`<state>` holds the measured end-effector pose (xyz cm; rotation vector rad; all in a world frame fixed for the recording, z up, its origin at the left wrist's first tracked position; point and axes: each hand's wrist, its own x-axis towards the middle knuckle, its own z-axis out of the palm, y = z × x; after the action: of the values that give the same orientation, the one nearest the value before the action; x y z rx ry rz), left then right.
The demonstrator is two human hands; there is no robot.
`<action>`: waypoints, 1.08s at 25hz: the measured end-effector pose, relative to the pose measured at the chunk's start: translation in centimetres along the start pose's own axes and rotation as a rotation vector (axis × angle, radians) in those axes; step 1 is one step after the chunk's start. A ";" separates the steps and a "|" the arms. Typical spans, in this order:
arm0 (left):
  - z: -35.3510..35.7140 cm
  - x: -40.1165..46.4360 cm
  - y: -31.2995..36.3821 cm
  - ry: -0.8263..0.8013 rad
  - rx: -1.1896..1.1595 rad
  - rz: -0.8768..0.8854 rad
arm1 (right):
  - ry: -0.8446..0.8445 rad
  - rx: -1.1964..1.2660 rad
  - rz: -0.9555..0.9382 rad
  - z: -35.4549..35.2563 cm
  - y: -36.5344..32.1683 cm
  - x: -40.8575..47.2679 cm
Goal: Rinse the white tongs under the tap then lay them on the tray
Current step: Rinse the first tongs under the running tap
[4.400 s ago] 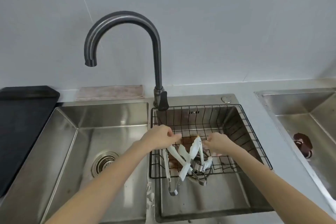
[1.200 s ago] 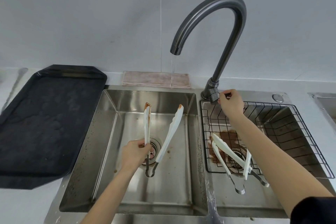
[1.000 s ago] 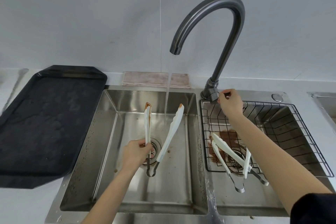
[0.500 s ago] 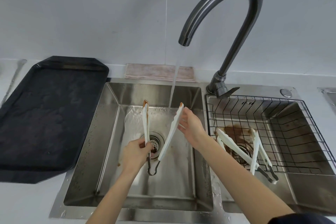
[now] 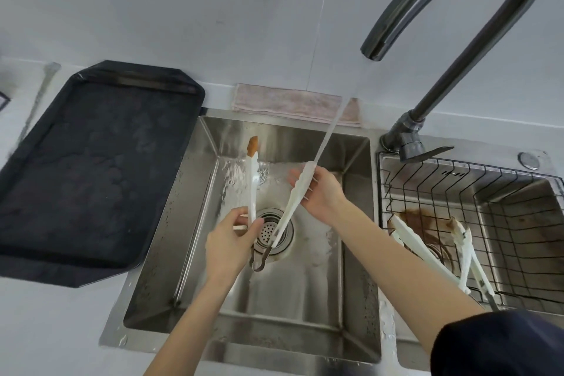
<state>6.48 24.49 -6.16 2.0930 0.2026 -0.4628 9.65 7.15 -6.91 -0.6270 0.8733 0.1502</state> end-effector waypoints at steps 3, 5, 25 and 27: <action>-0.1 0.0 -0.4 -0.025 -0.015 -0.002 | 0.013 -0.008 0.000 0.4 0.1 0.3; -0.2 0.1 -0.5 -0.022 -0.047 0.000 | 0.037 -0.012 -0.019 0.6 0.2 0.9; 3.3 -0.1 2.1 -0.419 -0.498 -0.299 | -0.032 -0.191 -0.204 -0.3 -2.4 -3.5; 4.1 0.0 3.1 -0.472 -0.524 -0.328 | -0.064 -0.276 -0.201 -1.3 -2.5 -4.5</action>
<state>6.47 19.35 -5.70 1.3965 0.3470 -0.9703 6.78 4.97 -3.06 -0.9590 0.7280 0.1097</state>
